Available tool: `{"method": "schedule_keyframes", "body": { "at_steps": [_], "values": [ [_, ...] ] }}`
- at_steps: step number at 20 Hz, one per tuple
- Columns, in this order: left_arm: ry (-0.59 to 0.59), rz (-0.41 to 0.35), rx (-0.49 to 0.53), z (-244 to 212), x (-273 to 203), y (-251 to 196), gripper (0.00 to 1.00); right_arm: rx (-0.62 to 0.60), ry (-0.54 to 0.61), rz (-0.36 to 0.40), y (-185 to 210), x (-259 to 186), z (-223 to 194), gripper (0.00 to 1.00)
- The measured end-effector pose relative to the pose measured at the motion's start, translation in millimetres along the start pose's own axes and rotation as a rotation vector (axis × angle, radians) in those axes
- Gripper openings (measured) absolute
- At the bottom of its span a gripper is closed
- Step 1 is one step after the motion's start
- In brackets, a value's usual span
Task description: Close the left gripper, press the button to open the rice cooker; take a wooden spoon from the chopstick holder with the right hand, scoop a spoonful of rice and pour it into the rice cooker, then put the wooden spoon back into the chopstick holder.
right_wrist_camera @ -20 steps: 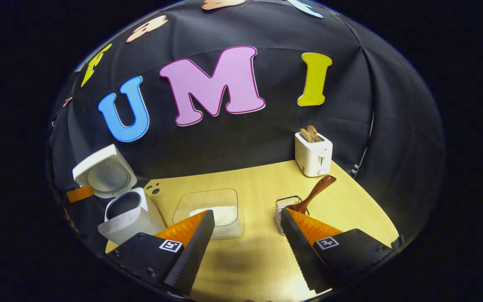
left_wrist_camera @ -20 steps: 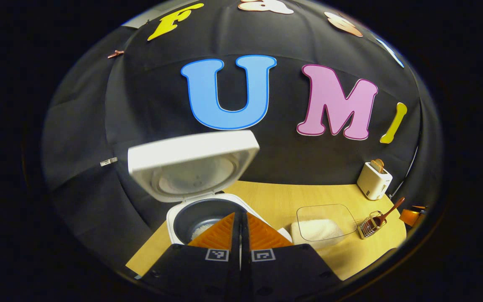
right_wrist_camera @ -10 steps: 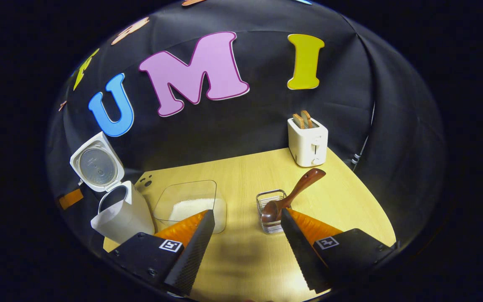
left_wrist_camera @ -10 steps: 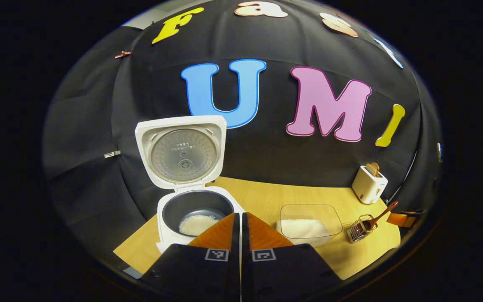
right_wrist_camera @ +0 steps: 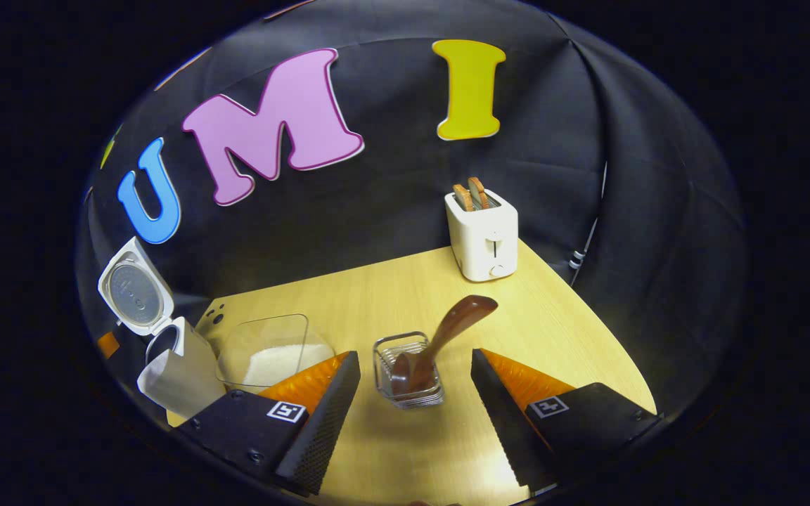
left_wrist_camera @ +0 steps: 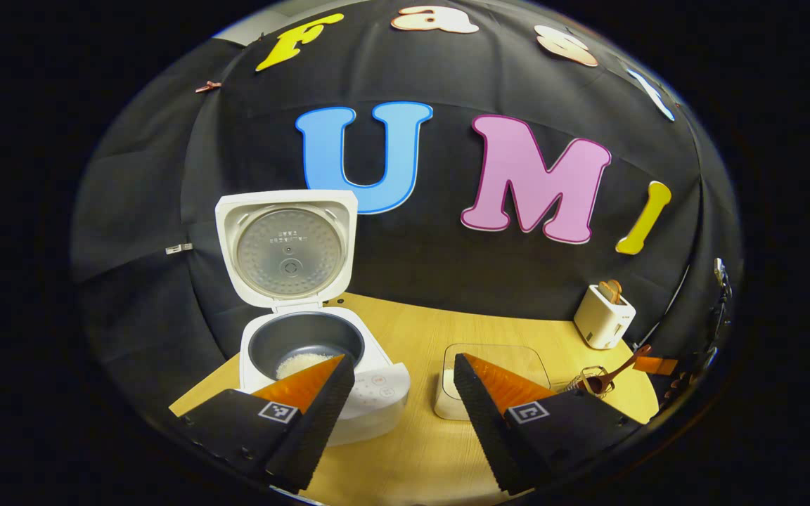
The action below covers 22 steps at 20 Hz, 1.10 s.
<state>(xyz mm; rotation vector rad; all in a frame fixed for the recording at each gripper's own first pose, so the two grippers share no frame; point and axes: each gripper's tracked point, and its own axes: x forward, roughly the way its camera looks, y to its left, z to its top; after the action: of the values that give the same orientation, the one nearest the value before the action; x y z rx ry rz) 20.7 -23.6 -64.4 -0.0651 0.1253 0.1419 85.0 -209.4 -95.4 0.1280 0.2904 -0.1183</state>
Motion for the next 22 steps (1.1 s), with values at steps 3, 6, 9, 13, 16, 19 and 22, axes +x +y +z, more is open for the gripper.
{"method": "schedule_keyframes", "body": {
  "at_steps": [3, 6, 9, 13, 16, 19, 22],
  "values": [
    [0.023, -0.004, 0.022, -6.6, -2.9, -7.2, 0.95, 0.032, 0.027, 0.022, -6.5, 19.6, -6.9, 0.99],
    [0.058, -0.016, 0.039, -16.7, -5.8, -13.9, 0.96, 0.039, 0.055, 0.058, -3.9, 40.4, -14.4, 0.99],
    [0.082, -0.019, 0.064, -23.7, -10.0, -19.8, 0.96, 0.065, 0.024, 0.061, -5.9, 62.4, -8.2, 0.99],
    [0.117, -0.013, 0.101, -36.6, -12.1, -20.4, 0.96, 0.081, 0.009, 0.045, -12.8, 98.2, -0.1, 0.98],
    [0.142, -0.012, 0.104, -44.6, -12.5, -20.9, 0.96, 0.081, 0.011, 0.05, -9.0, 117.9, -0.9, 0.98],
    [0.158, -0.035, 0.106, -45.8, -15.1, -26.5, 0.96, 0.093, 0.059, 0.063, -2.8, 129.8, -13.1, 0.72],
    [0.14, -0.038, 0.129, -40.7, -15.5, -24.4, 0.95, 0.103, 0.063, 0.056, -0.7, 132.3, -13.2, 0.48]
  ]
}}
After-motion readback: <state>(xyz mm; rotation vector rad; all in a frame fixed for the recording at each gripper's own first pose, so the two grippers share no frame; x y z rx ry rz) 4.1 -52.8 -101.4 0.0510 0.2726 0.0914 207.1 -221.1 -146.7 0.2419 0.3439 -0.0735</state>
